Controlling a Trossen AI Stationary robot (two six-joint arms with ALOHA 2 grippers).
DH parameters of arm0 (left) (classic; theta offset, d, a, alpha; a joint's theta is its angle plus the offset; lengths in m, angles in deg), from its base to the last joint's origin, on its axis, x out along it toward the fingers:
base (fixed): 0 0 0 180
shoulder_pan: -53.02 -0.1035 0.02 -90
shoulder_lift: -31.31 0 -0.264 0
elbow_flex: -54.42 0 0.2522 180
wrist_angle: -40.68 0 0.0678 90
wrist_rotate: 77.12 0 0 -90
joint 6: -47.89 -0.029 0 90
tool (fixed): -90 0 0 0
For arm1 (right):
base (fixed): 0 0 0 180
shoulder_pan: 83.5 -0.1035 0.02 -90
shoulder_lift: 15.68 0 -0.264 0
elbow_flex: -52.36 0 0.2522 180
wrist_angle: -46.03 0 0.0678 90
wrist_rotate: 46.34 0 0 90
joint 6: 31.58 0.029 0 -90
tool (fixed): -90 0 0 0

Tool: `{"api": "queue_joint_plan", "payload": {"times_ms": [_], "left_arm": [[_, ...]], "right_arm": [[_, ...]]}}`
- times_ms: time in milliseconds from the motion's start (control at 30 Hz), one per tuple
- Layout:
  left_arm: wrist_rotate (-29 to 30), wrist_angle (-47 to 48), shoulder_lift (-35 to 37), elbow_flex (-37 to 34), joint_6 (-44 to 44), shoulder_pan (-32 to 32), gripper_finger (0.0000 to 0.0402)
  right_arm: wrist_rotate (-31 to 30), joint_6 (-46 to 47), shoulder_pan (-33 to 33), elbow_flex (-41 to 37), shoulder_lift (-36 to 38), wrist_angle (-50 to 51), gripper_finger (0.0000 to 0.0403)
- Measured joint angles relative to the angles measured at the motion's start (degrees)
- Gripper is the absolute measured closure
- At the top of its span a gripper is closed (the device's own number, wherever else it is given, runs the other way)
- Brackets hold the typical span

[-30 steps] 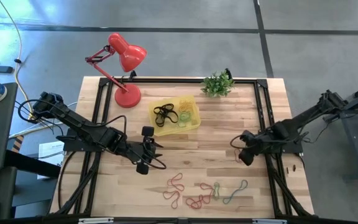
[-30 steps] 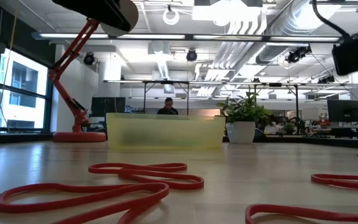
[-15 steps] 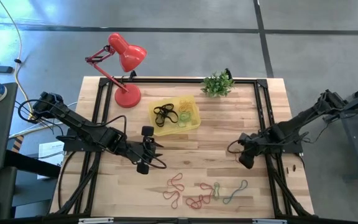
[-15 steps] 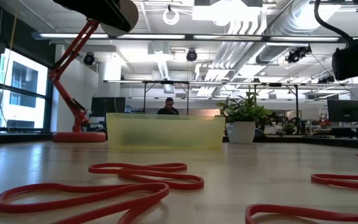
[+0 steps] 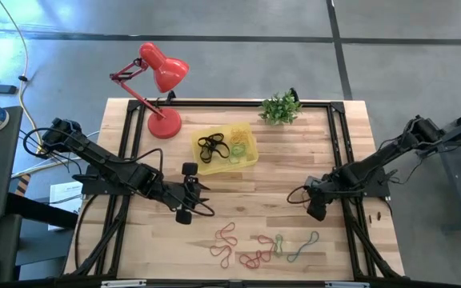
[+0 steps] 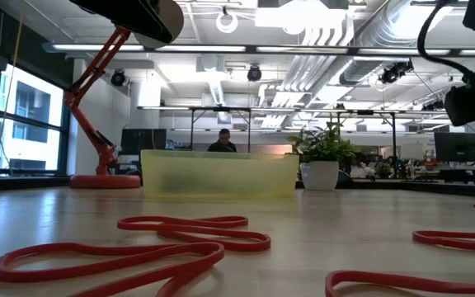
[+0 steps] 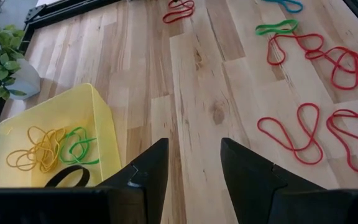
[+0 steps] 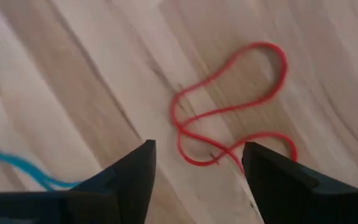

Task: Pick and place rubber bands into bin
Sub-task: Put the red rubber band into the yellow bin

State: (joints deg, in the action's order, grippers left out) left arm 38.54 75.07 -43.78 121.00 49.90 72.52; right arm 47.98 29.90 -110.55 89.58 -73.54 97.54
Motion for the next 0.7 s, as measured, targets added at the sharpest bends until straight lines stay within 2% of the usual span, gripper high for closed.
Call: {"api": "queue_joint_plan", "payload": {"times_ms": [167,467,700], "left_arm": [[-0.1,0.1,0.0,0.0,0.0,0.0,0.0266],[-0.1,0.6,0.0,0.0,-0.2,0.0,0.0266],[-0.1,0.6,0.0,0.0,-0.8,0.0,0.0266]], "right_arm": [[-1.2,6.6,0.0,0.0,-0.7,2.7,0.0163],[-1.8,20.7,0.0,0.0,-0.7,5.3,0.0184],[-2.1,23.1,0.0,0.0,-4.3,1.9,0.0199]]}}
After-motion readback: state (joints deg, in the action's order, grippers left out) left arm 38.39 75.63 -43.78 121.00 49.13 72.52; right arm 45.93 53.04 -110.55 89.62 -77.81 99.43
